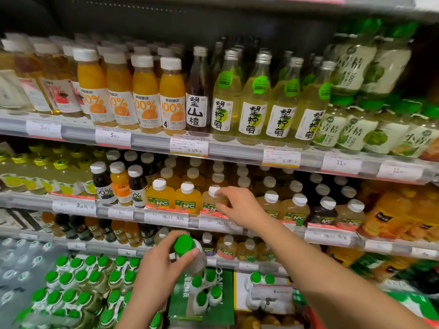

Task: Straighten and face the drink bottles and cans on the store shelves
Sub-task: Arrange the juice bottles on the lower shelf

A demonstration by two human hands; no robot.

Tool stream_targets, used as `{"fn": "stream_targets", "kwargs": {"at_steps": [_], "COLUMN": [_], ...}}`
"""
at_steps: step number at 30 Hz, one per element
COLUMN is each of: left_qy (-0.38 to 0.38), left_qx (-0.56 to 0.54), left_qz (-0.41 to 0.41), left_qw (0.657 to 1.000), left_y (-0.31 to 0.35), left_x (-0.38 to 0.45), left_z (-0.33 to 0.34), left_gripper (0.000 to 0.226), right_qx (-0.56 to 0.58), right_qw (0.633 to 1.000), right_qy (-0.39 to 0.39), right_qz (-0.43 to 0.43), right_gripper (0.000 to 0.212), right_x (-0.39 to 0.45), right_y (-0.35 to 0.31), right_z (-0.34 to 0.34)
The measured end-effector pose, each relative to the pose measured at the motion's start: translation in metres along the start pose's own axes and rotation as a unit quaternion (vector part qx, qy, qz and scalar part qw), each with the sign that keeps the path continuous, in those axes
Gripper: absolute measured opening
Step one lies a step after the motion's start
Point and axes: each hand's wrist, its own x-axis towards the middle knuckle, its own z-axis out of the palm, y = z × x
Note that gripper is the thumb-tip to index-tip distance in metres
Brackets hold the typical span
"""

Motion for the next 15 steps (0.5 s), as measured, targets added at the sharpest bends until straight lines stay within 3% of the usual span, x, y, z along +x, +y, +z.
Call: {"fn": "stream_targets", "kwargs": {"at_steps": [3, 7, 10, 15], "left_qy": [0.006, -0.002, -0.027, -0.065], "left_qx": [0.011, 0.016, 0.030, 0.052], "left_qz": [0.015, 0.045, 0.069, 0.126], "left_qw": [1.000, 0.999, 0.997, 0.989], "left_y": [0.024, 0.061, 0.095, 0.155], "left_x": [0.004, 0.012, 0.019, 0.025], "left_z": [0.010, 0.035, 0.060, 0.101], "left_gripper": [0.051, 0.045, 0.041, 0.022], "right_qx": [0.136, 0.258, 0.239, 0.227], "right_qw": [0.989, 0.961, 0.967, 0.972], "right_qy": [-0.061, -0.103, -0.084, 0.001], "right_qz": [-0.012, -0.007, 0.011, 0.062], "right_gripper": [0.039, 0.066, 0.089, 0.083], "right_x": [-0.050, -0.106, -0.133, -0.167], "right_y": [-0.002, 0.004, 0.018, 0.062], "right_z": [-0.009, -0.019, -0.028, -0.053]}}
